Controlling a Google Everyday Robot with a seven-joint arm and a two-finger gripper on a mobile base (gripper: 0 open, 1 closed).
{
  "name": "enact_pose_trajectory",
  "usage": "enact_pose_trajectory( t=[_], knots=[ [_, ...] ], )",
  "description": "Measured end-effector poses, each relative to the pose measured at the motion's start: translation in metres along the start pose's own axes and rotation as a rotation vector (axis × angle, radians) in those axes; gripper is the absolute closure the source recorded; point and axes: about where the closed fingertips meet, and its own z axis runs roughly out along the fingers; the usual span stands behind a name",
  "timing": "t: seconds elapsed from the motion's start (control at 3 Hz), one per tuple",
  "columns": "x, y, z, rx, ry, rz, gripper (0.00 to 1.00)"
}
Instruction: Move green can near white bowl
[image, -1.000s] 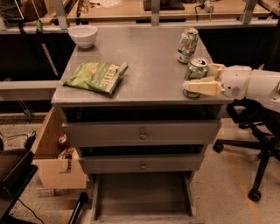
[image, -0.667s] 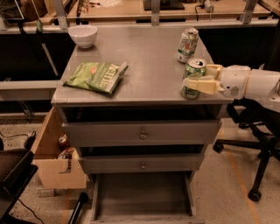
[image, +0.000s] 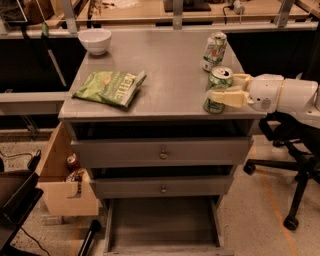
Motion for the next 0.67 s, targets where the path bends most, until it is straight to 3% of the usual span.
enact_pose_trajectory(
  t=[0.33, 0.67],
  knots=[
    [-0.033, -0.008, 0.027, -0.045, -0.024, -0.035, 1.00],
    [-0.077, -0.031, 0.072, -0.085, -0.022, -0.041, 1.00]
  ],
)
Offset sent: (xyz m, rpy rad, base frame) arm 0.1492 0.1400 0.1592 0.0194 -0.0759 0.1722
